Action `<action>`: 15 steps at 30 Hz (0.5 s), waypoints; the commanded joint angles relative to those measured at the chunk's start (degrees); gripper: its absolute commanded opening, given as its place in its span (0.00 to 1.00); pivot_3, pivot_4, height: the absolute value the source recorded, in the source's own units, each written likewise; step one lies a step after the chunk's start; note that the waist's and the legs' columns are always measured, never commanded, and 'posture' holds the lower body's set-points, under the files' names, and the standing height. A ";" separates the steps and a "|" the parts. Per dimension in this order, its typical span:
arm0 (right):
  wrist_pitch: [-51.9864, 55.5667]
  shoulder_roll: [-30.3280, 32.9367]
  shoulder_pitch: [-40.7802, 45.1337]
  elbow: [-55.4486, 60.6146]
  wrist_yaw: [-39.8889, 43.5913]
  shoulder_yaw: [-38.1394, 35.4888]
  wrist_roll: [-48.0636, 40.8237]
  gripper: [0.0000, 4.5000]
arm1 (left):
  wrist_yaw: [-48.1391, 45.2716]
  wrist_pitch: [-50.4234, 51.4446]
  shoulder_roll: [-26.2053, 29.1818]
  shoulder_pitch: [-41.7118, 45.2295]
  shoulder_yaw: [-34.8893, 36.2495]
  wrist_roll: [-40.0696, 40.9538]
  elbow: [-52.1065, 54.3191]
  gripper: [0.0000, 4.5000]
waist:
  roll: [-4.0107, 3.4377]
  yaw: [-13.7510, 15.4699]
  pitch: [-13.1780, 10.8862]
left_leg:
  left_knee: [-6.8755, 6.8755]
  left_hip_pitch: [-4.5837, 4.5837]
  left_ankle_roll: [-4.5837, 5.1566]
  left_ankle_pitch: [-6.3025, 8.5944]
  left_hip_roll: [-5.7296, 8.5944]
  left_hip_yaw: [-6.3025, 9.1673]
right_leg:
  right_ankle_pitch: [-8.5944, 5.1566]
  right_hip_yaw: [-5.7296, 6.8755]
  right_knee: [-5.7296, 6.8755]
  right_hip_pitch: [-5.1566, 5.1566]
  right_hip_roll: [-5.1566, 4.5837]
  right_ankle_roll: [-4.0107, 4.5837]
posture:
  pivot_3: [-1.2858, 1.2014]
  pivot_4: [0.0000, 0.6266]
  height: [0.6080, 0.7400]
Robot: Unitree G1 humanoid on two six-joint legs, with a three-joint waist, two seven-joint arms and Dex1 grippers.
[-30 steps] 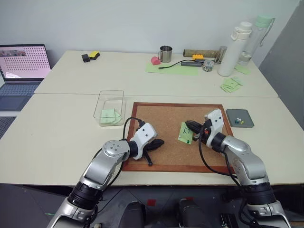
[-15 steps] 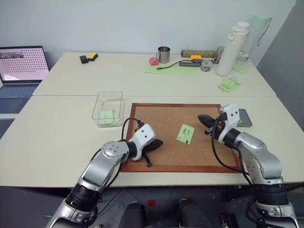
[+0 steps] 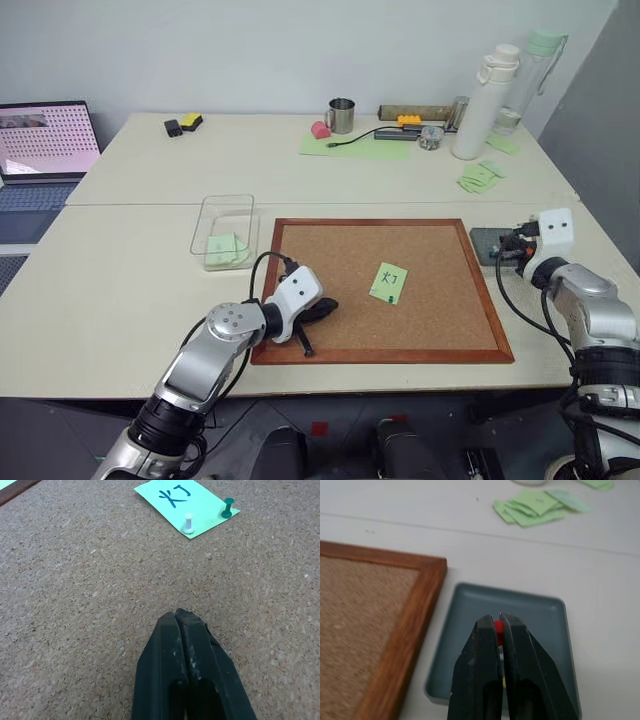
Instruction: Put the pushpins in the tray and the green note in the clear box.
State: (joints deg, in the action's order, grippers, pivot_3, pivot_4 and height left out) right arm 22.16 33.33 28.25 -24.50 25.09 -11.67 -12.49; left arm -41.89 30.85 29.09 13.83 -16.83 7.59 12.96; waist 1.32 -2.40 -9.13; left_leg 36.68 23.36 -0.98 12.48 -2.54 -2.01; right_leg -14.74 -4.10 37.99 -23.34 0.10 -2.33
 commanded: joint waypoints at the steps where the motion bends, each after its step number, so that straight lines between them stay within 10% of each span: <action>1: -3.38 0.30 4.29 -3.10 1.91 -0.73 -0.31 0.13 | -0.45 3.17 1.29 -2.42 -1.51 -0.92 -1.55 0.00 | 0.00 -0.12 0.00 | 0.01 -0.02 0.00 0.00 0.00 0.01 | 0.00 0.00 0.00 0.02 0.00 -0.01 | 0.52 0.24 1.00; 7: -6.08 0.45 6.71 -7.41 2.67 -0.60 0.44 0.39 | -0.34 3.52 1.63 -3.07 -1.08 -0.89 -0.87 0.00 | 0.00 -0.15 0.00 | -0.02 -0.04 0.00 0.00 -0.02 0.03 | -0.01 0.05 -0.02 0.07 0.00 -0.02 | 0.52 0.24 1.00; 15: -7.79 1.53 7.31 -8.23 4.63 -0.79 0.32 0.39 | -0.12 4.09 1.25 -3.04 -1.25 -0.91 -0.44 0.00 | 0.00 -0.61 0.00 | -0.07 -0.10 0.00 0.00 -0.02 0.05 | -0.02 0.01 -0.02 0.08 0.01 0.02 | 0.52 0.24 1.00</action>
State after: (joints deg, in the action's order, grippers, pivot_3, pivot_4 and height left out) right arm 15.48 33.66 34.91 -34.42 28.75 -11.63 -12.07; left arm -41.69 32.11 29.51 12.70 -16.11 7.59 14.86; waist 1.32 -3.01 -9.13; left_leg 36.61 23.26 -0.98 12.48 -2.56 -1.97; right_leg -14.76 -4.08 37.97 -23.26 0.10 -2.31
